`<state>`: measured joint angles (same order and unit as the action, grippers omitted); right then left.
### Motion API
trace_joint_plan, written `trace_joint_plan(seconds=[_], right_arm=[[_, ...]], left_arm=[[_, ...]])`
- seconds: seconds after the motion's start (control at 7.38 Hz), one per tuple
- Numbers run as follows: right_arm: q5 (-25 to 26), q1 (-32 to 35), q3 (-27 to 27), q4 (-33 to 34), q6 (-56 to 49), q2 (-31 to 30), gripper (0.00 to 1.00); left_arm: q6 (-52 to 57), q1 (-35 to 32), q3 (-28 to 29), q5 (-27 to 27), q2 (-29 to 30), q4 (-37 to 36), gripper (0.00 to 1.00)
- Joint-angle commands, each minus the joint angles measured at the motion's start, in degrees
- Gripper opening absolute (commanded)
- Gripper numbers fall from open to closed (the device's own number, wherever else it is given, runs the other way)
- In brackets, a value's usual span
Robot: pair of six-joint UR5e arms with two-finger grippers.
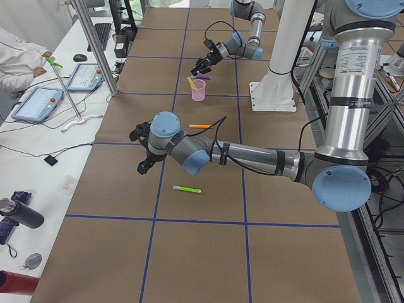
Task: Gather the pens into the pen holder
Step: 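Move the right gripper with the yellow highlighter over the pink cup and lower, then open the right gripper to drop the highlighter and raise away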
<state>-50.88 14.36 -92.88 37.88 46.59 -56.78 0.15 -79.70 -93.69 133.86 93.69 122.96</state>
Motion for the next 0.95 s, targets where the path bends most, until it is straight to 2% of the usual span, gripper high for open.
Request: trace_joint_plan(seconds=[0.0,0.27,0.41,0.68,0.81], right_arm=[[-0.27,0.05,-0.72,0.00,-0.01,0.44,0.98],[-3.67,2.32,-2.21,0.43,1.04,0.44,0.99],[-7.09,5.38,-2.82,5.40,4.00,0.44,0.99],[-22.34,14.42,-7.72,20.40,8.59,-0.17,0.99],[-29.90,18.90,-9.32,27.18,8.60,-0.26,0.99]], left_arm=[[-0.24,0.07,0.09,0.00,0.00,0.00,1.00],[-5.83,1.90,0.26,-0.09,-0.09,0.09,1.00],[-11.70,3.40,0.26,-0.26,-0.17,0.26,1.00],[-21.73,5.16,0.18,-1.57,-2.01,1.05,1.00],[-23.34,7.78,0.18,-4.89,-3.15,0.97,1.00]])
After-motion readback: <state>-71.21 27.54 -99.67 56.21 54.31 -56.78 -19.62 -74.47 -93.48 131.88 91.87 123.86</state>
